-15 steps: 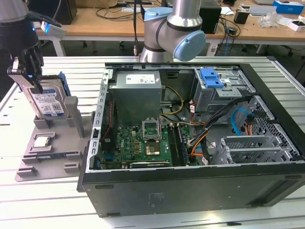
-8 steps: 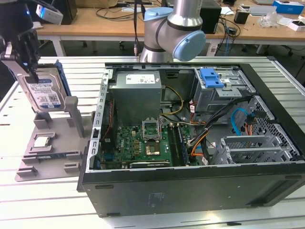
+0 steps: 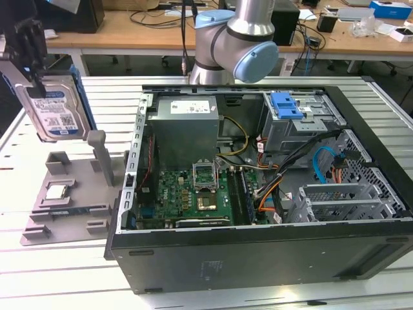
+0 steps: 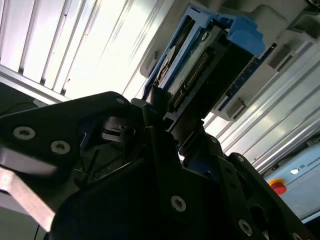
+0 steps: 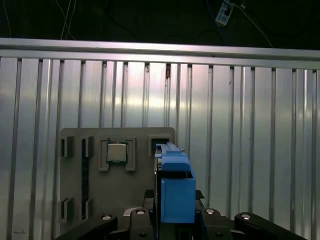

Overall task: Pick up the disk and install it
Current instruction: 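Pick up the disk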

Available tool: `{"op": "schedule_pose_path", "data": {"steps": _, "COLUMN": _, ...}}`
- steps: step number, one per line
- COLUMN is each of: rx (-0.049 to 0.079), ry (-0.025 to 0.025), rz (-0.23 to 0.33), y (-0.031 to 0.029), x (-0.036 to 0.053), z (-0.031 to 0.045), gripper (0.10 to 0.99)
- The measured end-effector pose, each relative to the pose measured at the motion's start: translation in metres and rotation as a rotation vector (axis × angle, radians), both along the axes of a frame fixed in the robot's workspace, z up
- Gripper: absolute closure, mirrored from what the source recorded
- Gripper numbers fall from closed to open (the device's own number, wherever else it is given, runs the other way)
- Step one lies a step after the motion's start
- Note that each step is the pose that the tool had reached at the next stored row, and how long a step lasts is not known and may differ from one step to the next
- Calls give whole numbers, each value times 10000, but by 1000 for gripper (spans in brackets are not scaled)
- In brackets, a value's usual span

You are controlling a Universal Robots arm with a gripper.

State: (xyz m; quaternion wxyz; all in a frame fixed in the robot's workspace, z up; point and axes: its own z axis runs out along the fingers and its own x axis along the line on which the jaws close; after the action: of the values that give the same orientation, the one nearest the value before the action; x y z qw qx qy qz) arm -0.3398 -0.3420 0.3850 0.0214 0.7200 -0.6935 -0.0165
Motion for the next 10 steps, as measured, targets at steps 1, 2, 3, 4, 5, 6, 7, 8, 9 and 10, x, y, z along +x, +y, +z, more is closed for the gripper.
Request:
{"op": "schedule_pose_path", "data": {"steps": 1, "rx": -1, "ry": 2, "rz": 0, "y": 3, "x": 0, "z": 32, "gripper": 725}}
{"op": "schedule_pose_path", "data": {"steps": 2, "rx": 0, "ry": 1, "rz": 0, "y": 5, "x": 0, "z": 60, "gripper": 725}}
{"op": "schedule_pose_path", "data": {"steps": 3, "rx": 0, "ry": 1, "rz": 0, "y": 8, "x": 0, "z": 88, "gripper": 725}}
{"op": "schedule_pose_path", "data": {"steps": 4, "rx": 0, "ry": 1, "rz": 0, "y": 13, "x": 0, "z": 138, "gripper": 725}}
{"op": "schedule_pose_path", "data": {"steps": 5, "rx": -1, "ry": 1, "rz": 1, "y": 16, "x": 0, "z": 171, "gripper": 725}}
{"op": "schedule_pose_path", "data": {"steps": 6, "rx": 0, "ry": 1, "rz": 1, "y": 18, "x": 0, "z": 199, "gripper": 725}}
{"op": "schedule_pose_path", "data": {"steps": 7, "rx": 0, "ry": 1, "rz": 1, "y": 21, "x": 0, "z": 232, "gripper": 725}}
{"op": "schedule_pose_path", "data": {"steps": 8, "rx": 0, "ry": 1, "rz": 0, "y": 23, "x": 0, "z": 258, "gripper": 725}}
{"op": "schedule_pose_path", "data": {"steps": 9, "rx": 0, "ry": 0, "rz": 0, "y": 27, "x": 0, "z": 302, "gripper": 725}}
{"op": "schedule_pose_path", "data": {"steps": 10, "rx": 0, "ry": 1, "rz": 0, "y": 29, "x": 0, "z": 329, "gripper": 725}}
